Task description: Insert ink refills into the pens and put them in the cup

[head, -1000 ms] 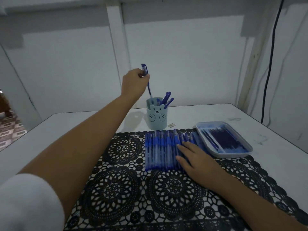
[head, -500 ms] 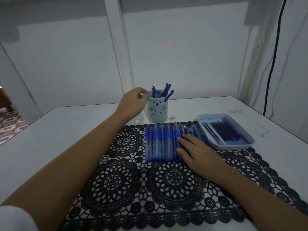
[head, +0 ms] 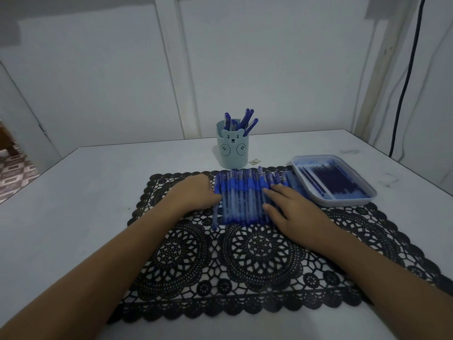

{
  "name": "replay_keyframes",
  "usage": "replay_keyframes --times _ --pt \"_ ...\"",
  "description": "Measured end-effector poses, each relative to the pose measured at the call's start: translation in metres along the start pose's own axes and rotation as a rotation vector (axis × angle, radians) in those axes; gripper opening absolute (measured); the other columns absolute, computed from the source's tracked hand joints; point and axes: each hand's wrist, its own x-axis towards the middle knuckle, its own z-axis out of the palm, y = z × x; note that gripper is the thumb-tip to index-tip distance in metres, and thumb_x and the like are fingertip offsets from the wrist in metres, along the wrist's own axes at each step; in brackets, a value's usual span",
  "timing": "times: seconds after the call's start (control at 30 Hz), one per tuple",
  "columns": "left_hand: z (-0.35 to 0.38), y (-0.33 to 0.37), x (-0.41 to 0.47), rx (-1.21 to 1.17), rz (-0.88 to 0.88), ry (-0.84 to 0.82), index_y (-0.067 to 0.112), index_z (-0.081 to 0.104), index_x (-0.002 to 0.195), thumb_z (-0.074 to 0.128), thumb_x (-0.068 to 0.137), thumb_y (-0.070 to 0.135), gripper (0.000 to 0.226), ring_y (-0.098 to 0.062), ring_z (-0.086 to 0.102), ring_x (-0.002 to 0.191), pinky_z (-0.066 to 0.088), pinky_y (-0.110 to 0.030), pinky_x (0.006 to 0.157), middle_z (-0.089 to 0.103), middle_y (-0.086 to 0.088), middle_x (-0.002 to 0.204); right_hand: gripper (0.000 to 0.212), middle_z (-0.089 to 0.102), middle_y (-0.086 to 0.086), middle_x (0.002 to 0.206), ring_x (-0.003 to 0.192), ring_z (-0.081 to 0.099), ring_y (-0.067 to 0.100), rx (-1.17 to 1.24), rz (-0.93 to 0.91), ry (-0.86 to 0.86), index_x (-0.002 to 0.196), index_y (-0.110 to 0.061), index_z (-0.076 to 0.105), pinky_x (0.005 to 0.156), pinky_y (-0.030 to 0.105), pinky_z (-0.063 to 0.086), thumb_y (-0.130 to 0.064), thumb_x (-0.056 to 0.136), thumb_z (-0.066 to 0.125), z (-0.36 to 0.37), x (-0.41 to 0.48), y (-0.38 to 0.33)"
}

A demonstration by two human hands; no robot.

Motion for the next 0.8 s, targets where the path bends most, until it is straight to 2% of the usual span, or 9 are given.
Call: replay_keyframes --times 0.13,0.23,0.33,0.43,0.53,0.63,0.7,0.8 --pt "-0.004 0.008 -0.007 0.145 -0.001 -0.009 0.015 0.048 0.071 0.058 0.081 0.039 0.028 -0.011 0.046 0.058 0.038 -0.025 0.054 0.052 0.002 0.068 0.051 0.03 0.0 0.148 0.135 0.027 0.013 0.0 0.0 0.005 0.142 -0.018 0.03 0.107 0.022 0.022 -0.039 0.096 0.033 0.001 0.0 0.001" --pt "-0.003 0.005 -0.01 0.181 -0.012 0.063 0.015 0.044 0.066 0.054 0.083 0.03 0.025 -0.011 0.044 0.056 0.033 -0.024 0.048 0.048 0.002 0.064 0.05 0.032 0.001 0.146 0.133 0.029 0.014 0.003 -0.005 0.023 0.142 -0.017 0.032 0.106 0.022 0.023 -0.038 0.097 0.033 0.001 0.0 0.001" --pt "-0.003 0.0 -0.021 0.138 -0.008 0.16 0.015 0.044 0.082 0.047 0.088 0.03 0.016 -0.014 0.048 0.063 0.036 -0.028 0.054 0.05 0.001 0.073 0.048 0.038 0.002 0.142 0.129 0.035 0.015 0.002 -0.019 0.071 0.139 -0.015 0.036 0.104 0.023 0.027 -0.037 0.097 0.035 0.002 0.0 0.003" --pt "0.003 -0.005 -0.04 0.112 0.139 0.289 0.017 0.043 0.095 0.041 0.092 0.027 0.011 -0.013 0.049 0.067 0.036 -0.027 0.054 0.051 0.002 0.08 0.053 0.048 0.006 0.133 0.123 0.043 0.019 0.017 -0.057 0.165 0.134 -0.011 0.045 0.1 0.026 0.033 -0.043 0.094 0.032 0.003 0.001 0.003" --pt "0.02 -0.012 -0.06 0.089 0.385 0.401 0.018 0.049 0.101 0.035 0.095 0.024 0.017 -0.005 0.047 0.061 0.035 -0.015 0.05 0.049 0.005 0.084 0.057 0.055 0.009 0.123 0.114 0.05 0.022 0.049 -0.151 0.277 0.13 -0.009 0.049 0.095 0.026 0.036 -0.044 0.09 0.03 0.001 -0.001 -0.001" --pt "0.037 -0.013 -0.073 0.093 0.53 0.408 0.012 0.06 0.103 0.032 0.092 0.026 0.034 -0.002 0.045 0.053 0.037 -0.009 0.046 0.055 0.003 0.08 0.056 0.056 0.005 0.123 0.112 0.051 0.019 -0.017 -0.3 0.208 0.129 -0.012 0.049 0.092 0.033 0.041 -0.047 0.088 0.039 -0.002 -0.008 -0.01" --pt "0.043 -0.011 -0.077 0.068 0.57 0.385 0.012 0.062 0.101 0.032 0.091 0.028 0.036 -0.005 0.049 0.06 0.036 -0.008 0.054 0.057 0.002 0.081 0.053 0.06 0.002 0.115 0.103 0.057 0.019 -0.126 -0.361 0.176 0.123 -0.014 0.053 0.083 0.036 0.046 -0.048 0.085 0.041 -0.001 -0.011 -0.017" --pt "0.044 -0.006 -0.08 0.047 0.623 0.399 0.011 0.062 0.099 0.034 0.09 0.028 0.034 -0.008 0.05 0.067 0.037 -0.013 0.063 0.059 0.002 0.083 0.033 0.064 0.0 0.089 0.075 0.062 0.016 -0.15 -0.414 0.205 0.101 -0.013 0.062 0.064 0.031 0.051 -0.035 0.084 0.044 0.0 -0.012 -0.023"
